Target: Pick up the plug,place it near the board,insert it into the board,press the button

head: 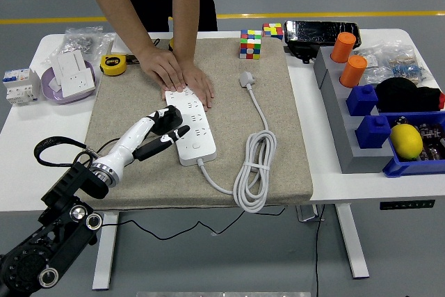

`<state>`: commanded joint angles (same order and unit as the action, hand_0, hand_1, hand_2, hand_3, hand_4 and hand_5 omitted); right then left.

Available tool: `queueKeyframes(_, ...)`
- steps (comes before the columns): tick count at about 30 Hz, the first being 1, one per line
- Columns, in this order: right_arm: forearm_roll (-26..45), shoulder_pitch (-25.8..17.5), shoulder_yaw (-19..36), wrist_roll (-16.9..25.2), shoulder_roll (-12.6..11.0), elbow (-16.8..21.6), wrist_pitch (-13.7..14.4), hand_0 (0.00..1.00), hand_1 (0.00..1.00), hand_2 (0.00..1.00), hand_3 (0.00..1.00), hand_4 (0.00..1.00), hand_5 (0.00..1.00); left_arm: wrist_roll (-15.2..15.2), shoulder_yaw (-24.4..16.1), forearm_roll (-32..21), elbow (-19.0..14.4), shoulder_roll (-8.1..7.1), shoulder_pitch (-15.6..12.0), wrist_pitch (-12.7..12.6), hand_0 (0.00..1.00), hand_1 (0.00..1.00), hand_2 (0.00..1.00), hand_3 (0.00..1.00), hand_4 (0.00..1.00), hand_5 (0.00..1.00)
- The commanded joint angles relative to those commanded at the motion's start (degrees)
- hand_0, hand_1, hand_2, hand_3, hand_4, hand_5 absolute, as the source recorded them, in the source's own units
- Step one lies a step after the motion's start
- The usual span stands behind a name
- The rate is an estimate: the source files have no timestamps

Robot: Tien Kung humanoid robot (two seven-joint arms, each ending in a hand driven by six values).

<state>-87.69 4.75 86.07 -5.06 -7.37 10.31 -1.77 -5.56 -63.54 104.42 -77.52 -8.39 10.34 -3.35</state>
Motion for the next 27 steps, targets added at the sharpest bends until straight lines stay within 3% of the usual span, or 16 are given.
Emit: queueKeyframes(27, 0.31, 0.41, -0.09, -0.08, -0.06, 0.00, 0.08, 0.855, 0.765, 0.751, 0.784, 0.998, 0.900, -1.39, 5.30, 3.96, 2.01, -0.72, 4.63, -0.11, 0.998, 0.998, 0.946, 0.929, 0.998, 0.998)
